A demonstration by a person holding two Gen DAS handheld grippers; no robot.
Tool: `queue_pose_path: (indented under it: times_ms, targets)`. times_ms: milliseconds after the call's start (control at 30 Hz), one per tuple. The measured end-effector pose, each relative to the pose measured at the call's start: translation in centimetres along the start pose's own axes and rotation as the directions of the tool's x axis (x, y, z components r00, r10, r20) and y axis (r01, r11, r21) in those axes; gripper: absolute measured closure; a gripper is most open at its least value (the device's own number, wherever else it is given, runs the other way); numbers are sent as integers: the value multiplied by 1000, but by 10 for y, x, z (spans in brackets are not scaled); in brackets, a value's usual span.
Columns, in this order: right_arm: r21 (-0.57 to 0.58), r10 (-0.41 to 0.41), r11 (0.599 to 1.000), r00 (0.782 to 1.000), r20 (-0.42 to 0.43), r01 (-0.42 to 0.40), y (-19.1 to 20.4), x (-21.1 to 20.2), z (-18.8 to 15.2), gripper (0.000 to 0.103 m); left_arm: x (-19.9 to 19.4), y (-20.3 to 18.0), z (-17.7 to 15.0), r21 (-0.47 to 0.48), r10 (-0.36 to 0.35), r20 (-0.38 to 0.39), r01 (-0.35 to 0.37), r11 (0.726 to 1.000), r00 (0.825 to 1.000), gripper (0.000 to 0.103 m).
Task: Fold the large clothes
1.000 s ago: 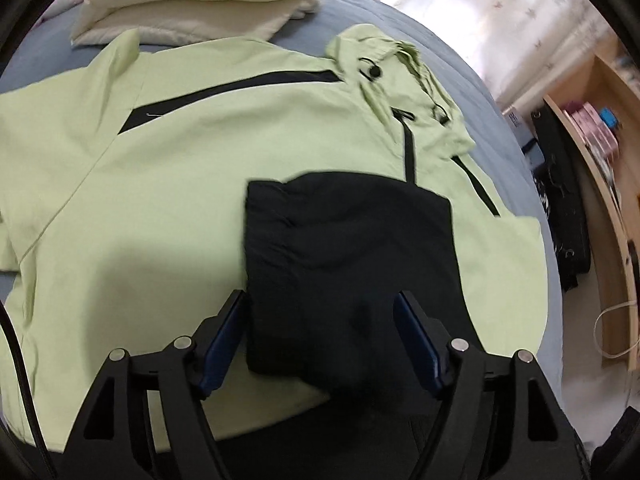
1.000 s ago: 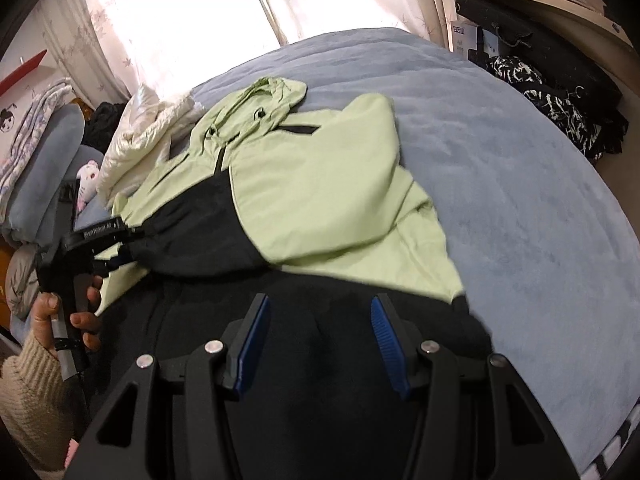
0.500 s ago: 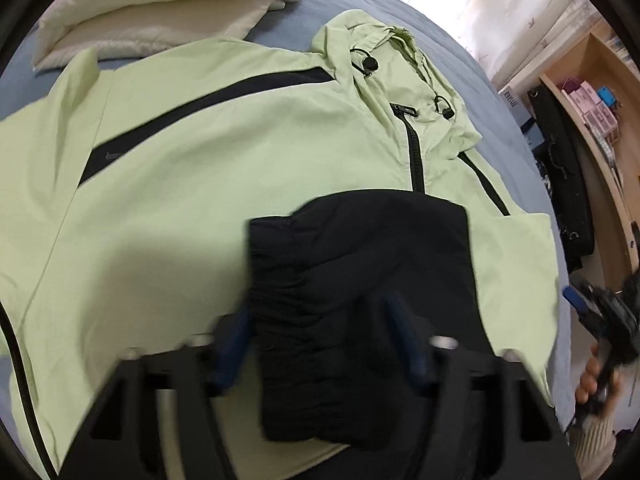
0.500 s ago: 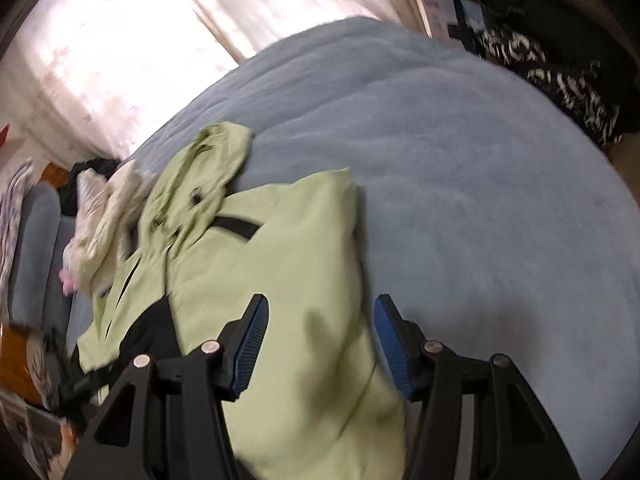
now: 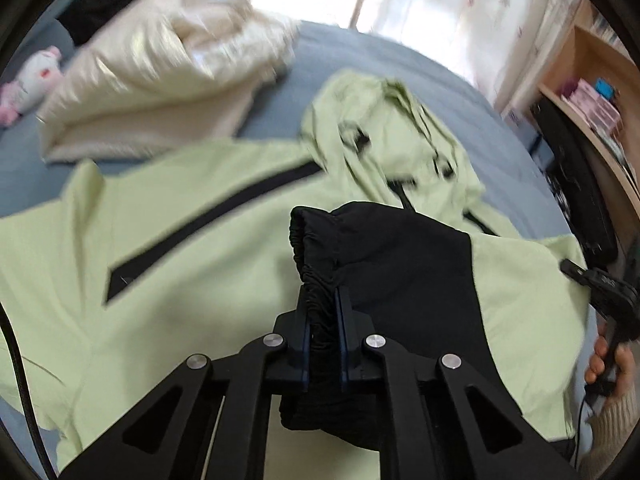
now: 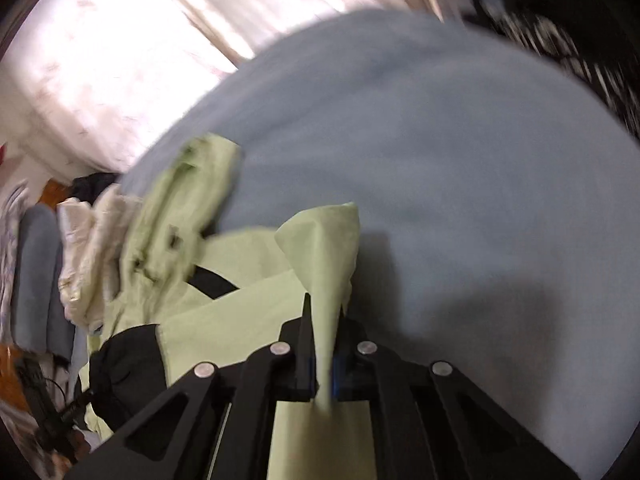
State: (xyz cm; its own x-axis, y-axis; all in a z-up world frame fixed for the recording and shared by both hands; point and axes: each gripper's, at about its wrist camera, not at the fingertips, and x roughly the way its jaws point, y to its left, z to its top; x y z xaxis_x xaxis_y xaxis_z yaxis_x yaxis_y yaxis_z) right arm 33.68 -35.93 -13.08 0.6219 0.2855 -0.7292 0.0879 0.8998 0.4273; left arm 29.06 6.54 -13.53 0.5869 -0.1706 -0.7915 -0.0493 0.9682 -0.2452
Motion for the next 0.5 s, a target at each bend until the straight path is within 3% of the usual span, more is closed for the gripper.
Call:
queue_pose_path:
  times_ms: [100,167,300,333,400,500]
  targets:
    - [-51,-96,994,995,-31,94,8,17,-1,94,10,5,2,-10,46,9,-46,999,999,94]
    - [-38,-151,988,982,-116,148,-1,32,-2,77,27,10,-2,-11,65,-50,-66,998,997,92]
    - [121,12,993,991,-135,5,-32,9,-6,73,34,25,-7,-46,47,-91,-51,998,995,75]
    - [132,33,991,990,-135,-15,-37,-2,-8,67,32,30,-8,-62,23,-100,-29,998,995,72]
    - [122,68,991,987,-149,-50,-47,-28,-18,58,28,38,-11,-83,-13,-125,3,997,992,55]
    - [81,96,993,978,-186,-82,-59,-61,-43,56,23,41,-19,-67,-12,-136,3,998,991,53]
